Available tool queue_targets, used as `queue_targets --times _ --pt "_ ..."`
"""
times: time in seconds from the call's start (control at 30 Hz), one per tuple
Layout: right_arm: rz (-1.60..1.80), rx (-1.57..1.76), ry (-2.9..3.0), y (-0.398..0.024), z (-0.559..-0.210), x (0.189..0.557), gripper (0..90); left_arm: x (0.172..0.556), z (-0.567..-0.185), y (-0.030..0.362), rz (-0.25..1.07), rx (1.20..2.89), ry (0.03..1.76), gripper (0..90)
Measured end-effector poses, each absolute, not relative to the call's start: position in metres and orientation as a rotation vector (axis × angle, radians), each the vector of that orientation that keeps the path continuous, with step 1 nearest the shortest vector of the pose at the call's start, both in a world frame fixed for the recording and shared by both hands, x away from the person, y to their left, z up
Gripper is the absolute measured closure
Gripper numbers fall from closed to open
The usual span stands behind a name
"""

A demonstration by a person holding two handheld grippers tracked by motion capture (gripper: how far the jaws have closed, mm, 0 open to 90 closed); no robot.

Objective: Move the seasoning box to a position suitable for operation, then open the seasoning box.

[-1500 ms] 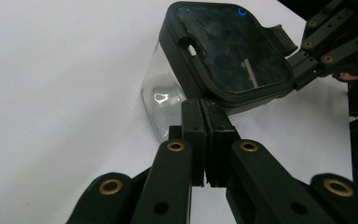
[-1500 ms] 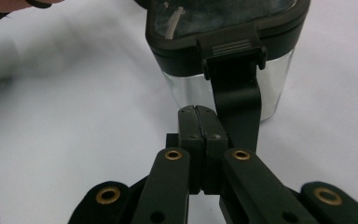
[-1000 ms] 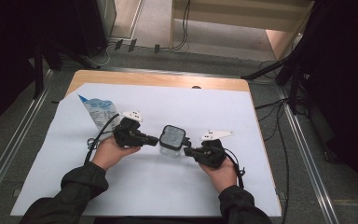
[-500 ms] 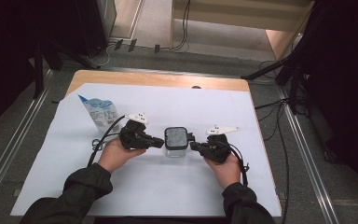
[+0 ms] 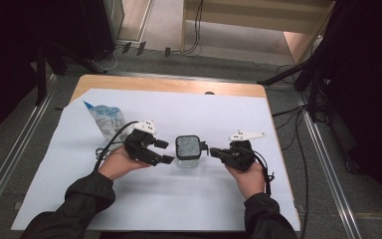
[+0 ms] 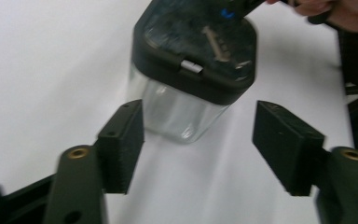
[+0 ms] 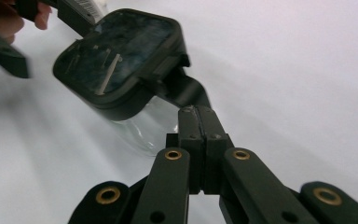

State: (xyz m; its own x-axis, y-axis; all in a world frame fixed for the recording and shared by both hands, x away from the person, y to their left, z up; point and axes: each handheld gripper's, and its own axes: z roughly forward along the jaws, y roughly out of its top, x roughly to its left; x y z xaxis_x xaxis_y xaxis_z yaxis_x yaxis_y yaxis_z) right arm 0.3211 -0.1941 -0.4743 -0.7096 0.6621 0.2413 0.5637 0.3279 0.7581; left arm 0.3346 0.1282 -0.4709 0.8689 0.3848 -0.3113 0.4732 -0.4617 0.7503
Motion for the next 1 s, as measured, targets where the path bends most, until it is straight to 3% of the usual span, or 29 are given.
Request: queue_targets --times 0.13,1.0 --pt "1.314 1.163 2.473 -0.196 -0.476 0.326 90.0 0.34 -0.472 0.123 -0.109 2.115 0.59 14.3" --pt "1.289 1.176 2.514 -0.19 -0.482 0.338 90.0 0.349 -0.488 0.095 -0.038 2.14 0.545 14.7"
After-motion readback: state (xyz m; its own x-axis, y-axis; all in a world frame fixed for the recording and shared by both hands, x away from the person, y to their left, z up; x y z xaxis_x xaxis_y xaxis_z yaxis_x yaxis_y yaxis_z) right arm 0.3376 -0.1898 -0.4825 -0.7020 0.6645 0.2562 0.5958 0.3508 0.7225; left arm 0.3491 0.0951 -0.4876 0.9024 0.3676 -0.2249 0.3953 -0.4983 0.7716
